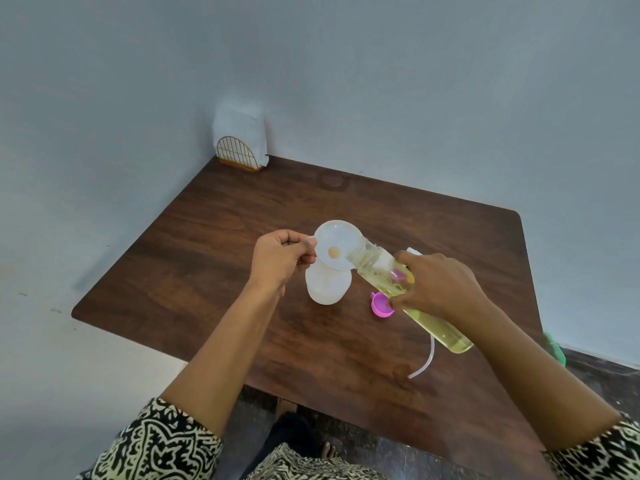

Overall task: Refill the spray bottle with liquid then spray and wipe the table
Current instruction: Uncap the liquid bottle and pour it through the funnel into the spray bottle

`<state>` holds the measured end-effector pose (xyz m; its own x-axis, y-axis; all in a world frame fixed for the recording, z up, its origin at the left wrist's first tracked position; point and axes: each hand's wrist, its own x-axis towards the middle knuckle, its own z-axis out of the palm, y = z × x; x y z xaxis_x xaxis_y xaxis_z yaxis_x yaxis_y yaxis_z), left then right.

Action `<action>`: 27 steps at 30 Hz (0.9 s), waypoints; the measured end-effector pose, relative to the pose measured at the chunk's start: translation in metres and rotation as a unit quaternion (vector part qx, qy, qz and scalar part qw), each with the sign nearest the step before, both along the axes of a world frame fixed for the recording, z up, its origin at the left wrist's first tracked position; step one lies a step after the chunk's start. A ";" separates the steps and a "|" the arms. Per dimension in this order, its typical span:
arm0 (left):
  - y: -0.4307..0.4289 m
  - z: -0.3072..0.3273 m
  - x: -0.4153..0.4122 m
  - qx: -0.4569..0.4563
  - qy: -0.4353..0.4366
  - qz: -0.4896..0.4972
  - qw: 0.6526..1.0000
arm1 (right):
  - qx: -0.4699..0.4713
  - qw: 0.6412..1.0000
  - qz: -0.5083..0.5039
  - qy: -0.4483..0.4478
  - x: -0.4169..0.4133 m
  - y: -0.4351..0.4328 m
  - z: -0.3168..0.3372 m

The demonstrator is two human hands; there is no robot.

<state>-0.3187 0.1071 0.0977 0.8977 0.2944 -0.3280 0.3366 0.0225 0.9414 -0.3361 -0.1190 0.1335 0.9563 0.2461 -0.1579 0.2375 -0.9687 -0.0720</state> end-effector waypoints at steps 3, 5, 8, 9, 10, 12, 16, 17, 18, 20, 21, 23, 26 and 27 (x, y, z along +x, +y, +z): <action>0.000 0.000 0.000 0.002 0.000 0.000 1.000 | -0.003 1.000 0.000 -0.002 0.001 -0.001 0.001; 0.000 0.001 0.000 0.004 0.001 0.000 1.000 | -0.005 1.000 0.005 -0.002 0.001 0.000 0.002; 0.000 0.001 0.000 0.008 0.004 0.001 1.000 | -0.004 1.000 0.008 0.002 0.003 -0.001 0.002; 0.000 0.001 0.001 0.008 0.005 0.003 1.000 | -0.002 1.000 0.008 0.002 0.003 -0.001 0.002; 0.000 0.002 0.001 0.009 0.005 0.003 1.000 | -0.001 1.000 0.008 0.002 0.004 -0.001 0.001; 0.001 0.002 0.001 0.011 0.006 0.003 1.000 | -0.001 1.000 0.009 0.003 0.004 -0.002 0.001; 0.001 0.002 0.002 0.008 0.004 0.000 1.000 | -0.005 1.000 0.004 0.013 0.005 -0.003 0.000; 0.001 0.002 0.002 0.008 0.005 0.001 1.000 | -0.003 1.000 0.001 0.014 0.005 -0.004 0.000; 0.000 0.002 0.003 0.008 0.005 0.001 1.000 | 0.000 1.000 0.000 0.015 0.005 -0.004 -0.001; 0.000 0.001 0.004 0.007 0.005 0.000 1.000 | 0.000 1.000 0.002 0.015 0.007 -0.005 -0.001; 0.000 0.001 0.004 0.006 0.006 -0.001 1.000 | -0.001 1.000 0.003 0.015 0.007 -0.006 -0.001; 0.000 0.001 0.003 -0.003 0.007 -0.003 1.000 | -0.003 1.000 0.005 0.018 0.008 -0.006 -0.001; 0.000 0.001 0.004 -0.008 0.014 -0.002 1.000 | -0.008 1.000 0.012 0.019 0.008 -0.006 0.002; 0.000 0.001 0.004 -0.006 0.016 -0.002 1.000 | -0.010 1.000 0.014 0.019 0.008 -0.006 0.003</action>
<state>-0.3149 0.1073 0.0991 0.8882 0.2866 -0.3591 0.3658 0.0318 0.9302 -0.3282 -0.1250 0.1361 0.9419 0.2700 -0.1996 0.2628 -0.9628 -0.0622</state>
